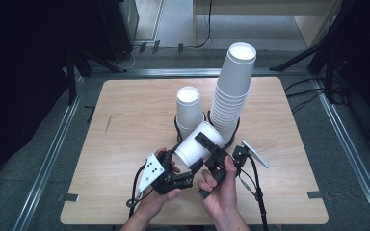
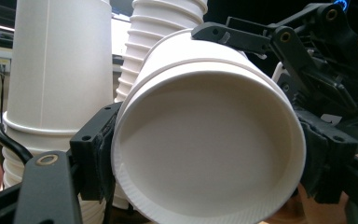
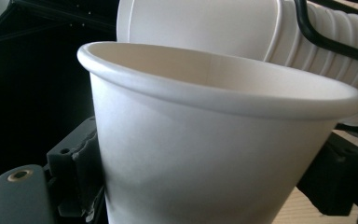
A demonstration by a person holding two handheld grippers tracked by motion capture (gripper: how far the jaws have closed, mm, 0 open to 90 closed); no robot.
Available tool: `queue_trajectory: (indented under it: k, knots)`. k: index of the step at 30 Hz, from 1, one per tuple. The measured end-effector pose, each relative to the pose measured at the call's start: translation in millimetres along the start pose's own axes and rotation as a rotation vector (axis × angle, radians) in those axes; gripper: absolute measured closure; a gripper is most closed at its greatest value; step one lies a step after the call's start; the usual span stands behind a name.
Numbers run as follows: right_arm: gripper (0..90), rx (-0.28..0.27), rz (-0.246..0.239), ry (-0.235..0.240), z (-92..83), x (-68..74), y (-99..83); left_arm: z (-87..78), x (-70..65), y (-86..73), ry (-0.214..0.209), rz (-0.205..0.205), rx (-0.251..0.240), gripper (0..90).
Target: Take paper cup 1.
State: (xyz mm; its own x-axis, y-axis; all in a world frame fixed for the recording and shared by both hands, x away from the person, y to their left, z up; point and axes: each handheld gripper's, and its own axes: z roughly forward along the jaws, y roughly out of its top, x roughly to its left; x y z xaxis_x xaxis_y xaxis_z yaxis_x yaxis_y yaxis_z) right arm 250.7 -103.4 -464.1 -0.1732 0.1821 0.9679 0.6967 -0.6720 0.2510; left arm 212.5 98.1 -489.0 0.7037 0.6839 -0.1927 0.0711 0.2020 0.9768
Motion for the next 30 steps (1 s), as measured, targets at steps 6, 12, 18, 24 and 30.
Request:
queue_trajectory:
  k: [6,12,18,24,30]
  knots:
    - [14.9,-0.023,-0.055,-0.014,-2.8,1.4,0.0,-0.6,0.4,4.1,-0.008,0.012,0.076,20.7]
    - [15.1,-0.052,-0.116,-0.037,-4.2,2.3,0.3,1.0,0.0,6.8,-0.011,0.01,0.135,11.4]
    - [15.1,-0.084,-0.218,-0.077,-5.4,1.6,0.8,0.5,4.0,8.4,0.0,-0.007,0.161,9.5]
    - [15.0,-0.109,-0.318,-0.107,-7.9,3.6,0.0,0.1,5.1,8.6,0.001,-0.01,0.166,9.4]
    - [15.0,-0.146,-0.462,-0.144,-11.8,9.4,-3.8,0.5,4.9,7.9,-0.006,-0.01,0.176,9.4]
